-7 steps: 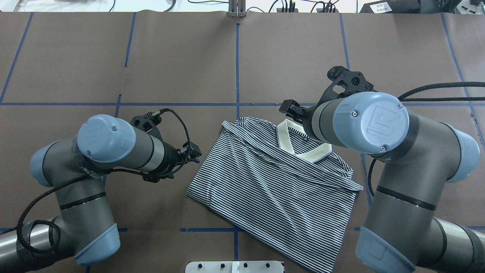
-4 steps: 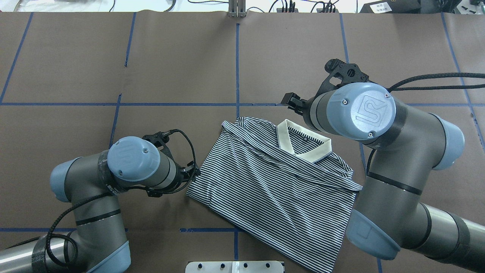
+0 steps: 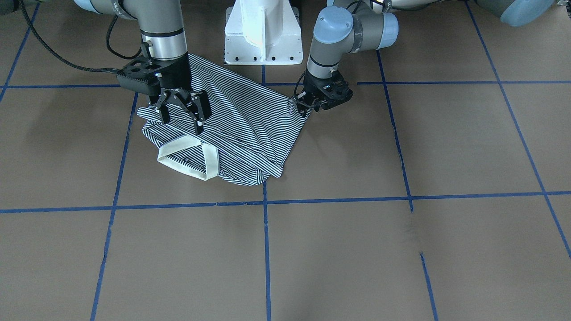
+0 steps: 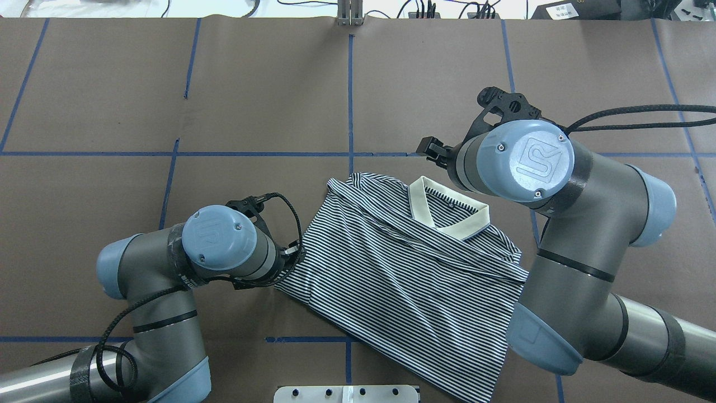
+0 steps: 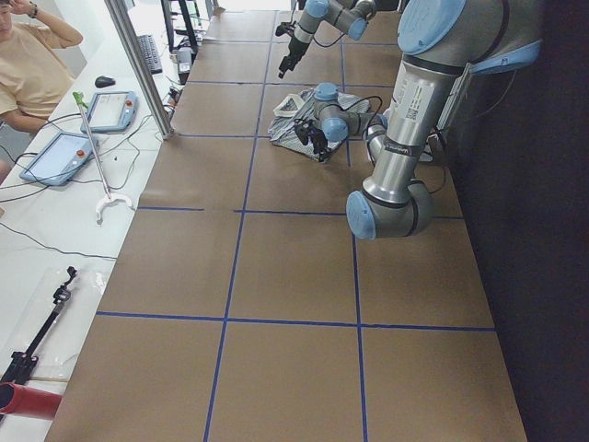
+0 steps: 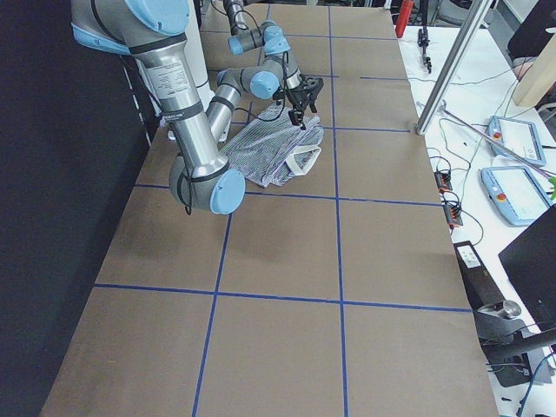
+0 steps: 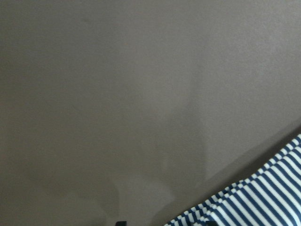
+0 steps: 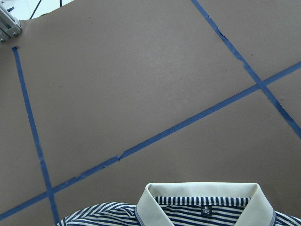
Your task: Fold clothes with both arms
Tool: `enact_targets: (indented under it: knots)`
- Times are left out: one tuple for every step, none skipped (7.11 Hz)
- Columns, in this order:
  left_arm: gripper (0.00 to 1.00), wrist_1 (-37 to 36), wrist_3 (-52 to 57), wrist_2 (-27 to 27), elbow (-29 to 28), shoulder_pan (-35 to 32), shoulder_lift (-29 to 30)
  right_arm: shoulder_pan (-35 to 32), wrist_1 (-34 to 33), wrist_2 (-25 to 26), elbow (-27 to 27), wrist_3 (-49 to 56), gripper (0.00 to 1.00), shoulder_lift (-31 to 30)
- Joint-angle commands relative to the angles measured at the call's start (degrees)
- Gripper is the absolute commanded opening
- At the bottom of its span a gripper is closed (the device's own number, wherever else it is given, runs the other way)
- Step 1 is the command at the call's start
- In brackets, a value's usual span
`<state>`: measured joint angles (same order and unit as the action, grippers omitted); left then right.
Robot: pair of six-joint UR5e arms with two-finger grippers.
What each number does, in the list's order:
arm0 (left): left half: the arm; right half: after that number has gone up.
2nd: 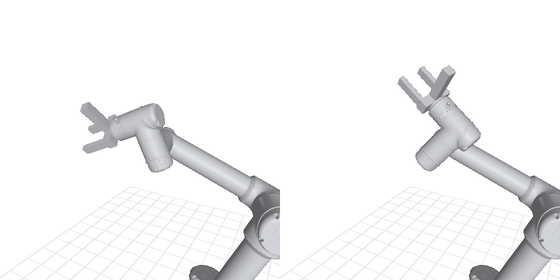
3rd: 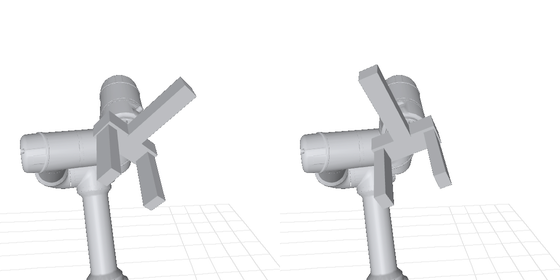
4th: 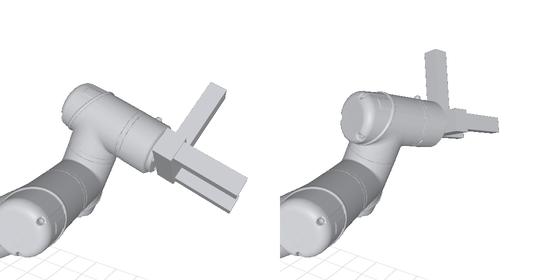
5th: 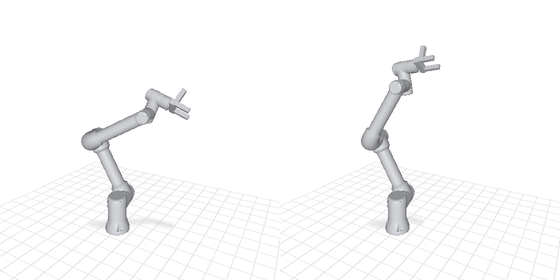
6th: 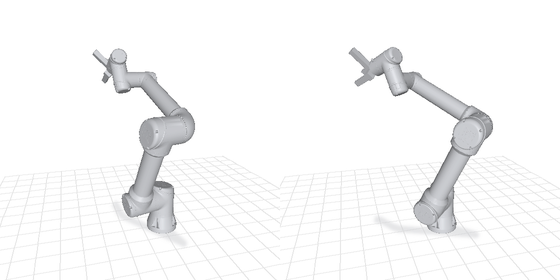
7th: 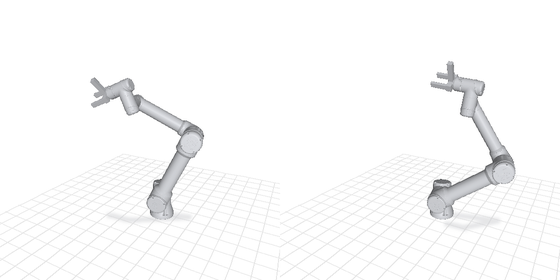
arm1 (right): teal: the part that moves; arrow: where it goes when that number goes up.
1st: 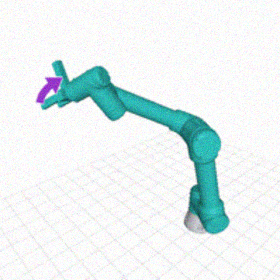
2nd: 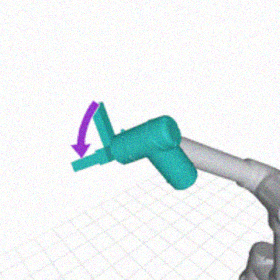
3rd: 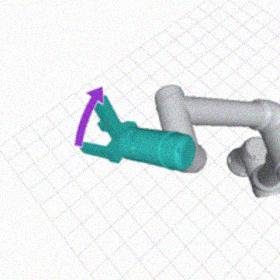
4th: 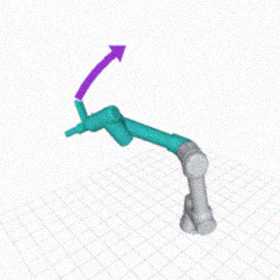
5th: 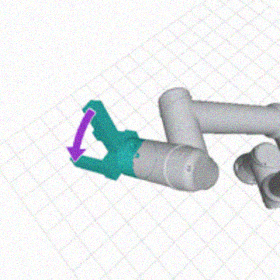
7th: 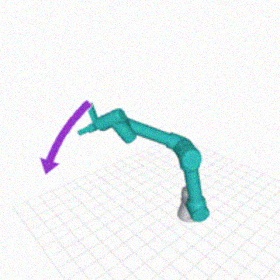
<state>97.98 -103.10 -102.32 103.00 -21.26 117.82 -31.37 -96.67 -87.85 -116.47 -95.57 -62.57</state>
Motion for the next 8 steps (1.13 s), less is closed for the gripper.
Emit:
enact_targets:
  knots:
    - [0.49, -0.2, 0.0, 0.4, -0.1, 1.3, -0.1, -0.1, 0.0, -0.6, 0.3, 0.0, 1.00, -0.3]
    - [0.49, -0.6, 0.0, 1.3, 0.0, 1.7, -0.4, -0.1, 0.0, -0.6, 0.5, 0.0, 1.00, -0.3]
    - [0.50, -0.9, -0.2, 1.7, 0.0, 2.0, -0.3, -0.1, 0.0, -0.6, 1.1, 0.0, 1.00, -0.4]
    - [0.50, -0.9, -0.3, 1.7, -0.1, 3.0, -0.2, -0.1, 0.0, -0.6, 1.1, 0.0, 1.00, -0.4]
    - [0.35, -0.9, -0.3, 1.8, -0.3, 3.5, -0.3, -0.2, 0.0, -0.6, 1.2, 0.0, 1.00, -0.4]
    - [0.17, -0.9, -0.2, 1.8, -0.5, 3.5, -0.4, -0.3, 0.0, -0.6, 1.2, 0.0, 1.00, -0.4]
    - [0.00, -1.0, -0.1, 1.9, -0.4, 3.3, -0.3, -0.2, 0.0, -0.6, 1.8, 0.0, 1.00, -0.4]
    - [0.00, -2.7, 0.6, 1.9, 0.5, 2.5, -0.1, -0.3, 0.0, -0.6, 1.9, 0.0, 1.00, -0.4]
